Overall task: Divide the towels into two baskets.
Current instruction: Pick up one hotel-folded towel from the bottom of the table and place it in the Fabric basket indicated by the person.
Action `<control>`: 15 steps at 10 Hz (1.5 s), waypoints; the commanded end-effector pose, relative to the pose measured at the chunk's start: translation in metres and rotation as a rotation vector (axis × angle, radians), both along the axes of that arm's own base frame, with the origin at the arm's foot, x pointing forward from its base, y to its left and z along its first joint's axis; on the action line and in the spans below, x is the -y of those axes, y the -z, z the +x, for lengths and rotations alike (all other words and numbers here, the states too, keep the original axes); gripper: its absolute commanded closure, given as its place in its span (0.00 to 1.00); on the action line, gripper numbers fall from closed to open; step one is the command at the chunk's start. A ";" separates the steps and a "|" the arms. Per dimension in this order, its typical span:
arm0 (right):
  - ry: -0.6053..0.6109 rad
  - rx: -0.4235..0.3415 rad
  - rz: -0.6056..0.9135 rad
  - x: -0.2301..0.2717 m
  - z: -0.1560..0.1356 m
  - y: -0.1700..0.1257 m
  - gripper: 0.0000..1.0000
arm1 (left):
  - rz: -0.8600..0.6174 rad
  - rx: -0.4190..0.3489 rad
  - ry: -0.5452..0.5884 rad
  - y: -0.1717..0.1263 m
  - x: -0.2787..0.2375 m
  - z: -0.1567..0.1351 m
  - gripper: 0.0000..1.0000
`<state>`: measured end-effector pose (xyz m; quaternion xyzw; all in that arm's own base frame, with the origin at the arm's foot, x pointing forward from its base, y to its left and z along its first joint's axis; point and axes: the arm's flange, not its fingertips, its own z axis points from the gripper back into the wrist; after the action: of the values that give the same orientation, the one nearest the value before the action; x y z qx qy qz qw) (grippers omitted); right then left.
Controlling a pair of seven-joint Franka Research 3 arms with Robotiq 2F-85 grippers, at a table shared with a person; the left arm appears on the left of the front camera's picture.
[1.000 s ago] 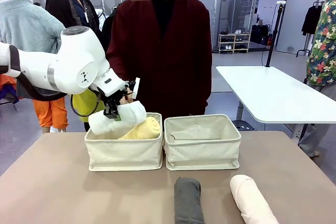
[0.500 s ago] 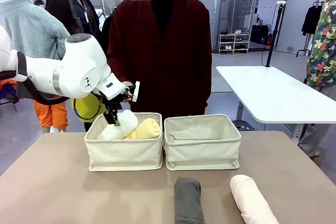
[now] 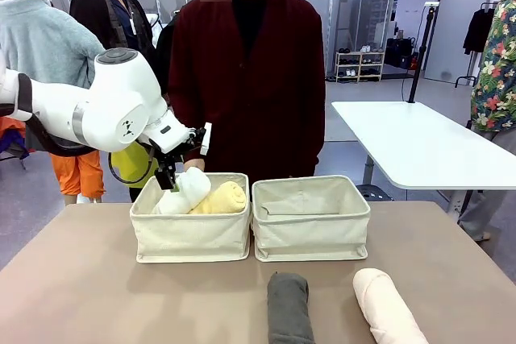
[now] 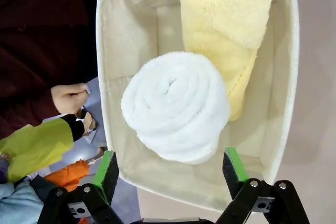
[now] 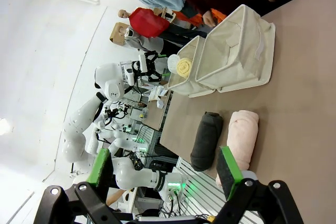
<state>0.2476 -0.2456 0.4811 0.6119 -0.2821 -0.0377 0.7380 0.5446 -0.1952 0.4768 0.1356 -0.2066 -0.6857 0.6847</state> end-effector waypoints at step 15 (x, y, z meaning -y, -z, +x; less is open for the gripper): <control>-0.002 0.016 0.001 0.000 -0.003 -0.003 0.00 | -0.523 -0.472 -0.270 -0.081 -0.141 -0.119 0.00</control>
<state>0.2474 -0.2459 0.4809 0.6119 -0.2823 -0.0382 0.7378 0.4434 -0.0861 0.5620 -0.1559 -0.2000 -0.5458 0.7987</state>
